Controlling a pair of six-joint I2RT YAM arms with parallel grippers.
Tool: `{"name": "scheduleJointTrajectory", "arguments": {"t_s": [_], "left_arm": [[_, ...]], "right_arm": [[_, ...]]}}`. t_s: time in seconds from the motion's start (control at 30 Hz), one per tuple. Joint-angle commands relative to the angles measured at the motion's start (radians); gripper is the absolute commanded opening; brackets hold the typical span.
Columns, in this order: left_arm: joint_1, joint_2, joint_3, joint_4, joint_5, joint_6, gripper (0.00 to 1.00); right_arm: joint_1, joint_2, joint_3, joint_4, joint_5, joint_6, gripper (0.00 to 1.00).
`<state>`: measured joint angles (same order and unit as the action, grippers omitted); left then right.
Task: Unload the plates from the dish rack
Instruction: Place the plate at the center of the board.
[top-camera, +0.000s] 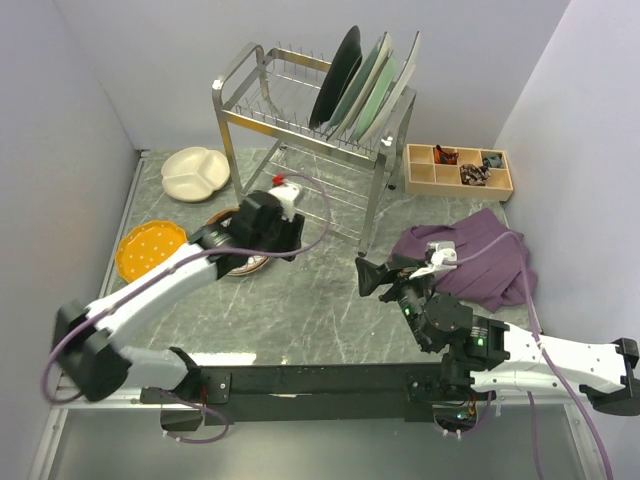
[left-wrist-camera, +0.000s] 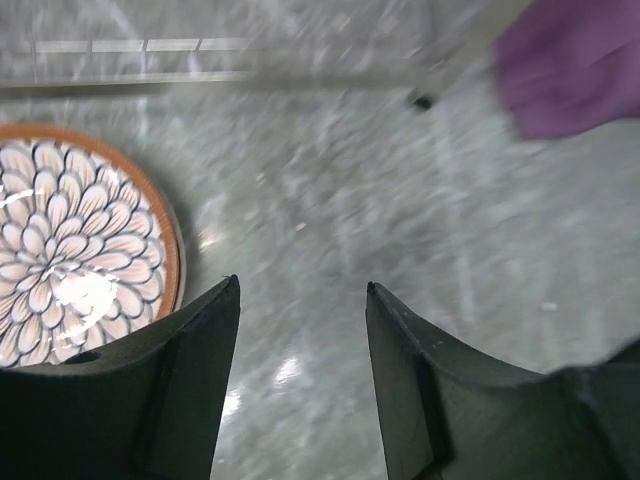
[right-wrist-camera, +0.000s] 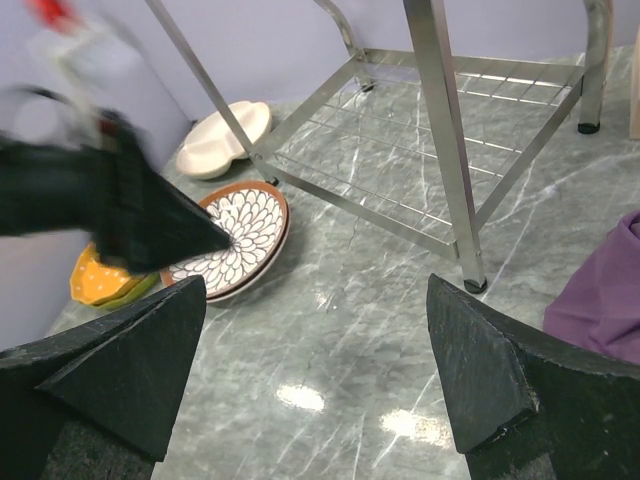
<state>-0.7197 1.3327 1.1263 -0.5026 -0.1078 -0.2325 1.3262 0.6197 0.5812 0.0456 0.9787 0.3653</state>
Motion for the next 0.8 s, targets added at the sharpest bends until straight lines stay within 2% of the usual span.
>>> {"name": "scheduleJointTrajectory", "arguments": {"t_s": [0.0, 0.07, 0.17, 0.27, 0.3, 0.37, 0.5, 0.67, 0.77], "left_arm": [[-0.001, -0.183, -0.063, 0.156, 0.120, -0.099, 0.58], [0.000, -0.275, -0.079, 0.179, 0.111, -0.116, 0.59], [-0.001, -0.392, -0.092, 0.239, 0.021, -0.111, 0.61], [0.000, -0.474, -0.057, 0.286, -0.036, -0.094, 0.75], [0.000, -0.483, -0.019, 0.295, -0.041, -0.082, 0.87], [0.000, -0.478, 0.033, 0.292, -0.038, -0.062, 0.99], [-0.001, -0.408, 0.209, 0.253, -0.049, 0.005, 1.00], [0.008, -0.291, 0.334, 0.263, -0.073, 0.068, 1.00], [0.071, -0.219, 0.432, 0.271, -0.014, 0.052, 0.98]], "right_arm": [[0.007, 0.020, 0.009, 0.036, 0.006, 0.004, 0.96], [0.007, 0.031, 0.009, 0.039, 0.003, 0.007, 0.96], [0.008, 0.048, 0.008, 0.051, 0.009, 0.000, 0.96], [0.008, 0.072, 0.015, 0.048, 0.032, -0.006, 0.96], [0.008, 0.077, 0.017, 0.046, 0.038, -0.006, 0.96], [0.007, 0.078, 0.014, 0.053, 0.044, -0.009, 0.96], [0.008, 0.074, 0.003, 0.072, 0.041, -0.017, 0.96], [0.008, 0.066, 0.002, 0.071, 0.026, -0.011, 0.96], [0.007, 0.061, -0.001, 0.071, 0.023, -0.011, 0.96]]}}
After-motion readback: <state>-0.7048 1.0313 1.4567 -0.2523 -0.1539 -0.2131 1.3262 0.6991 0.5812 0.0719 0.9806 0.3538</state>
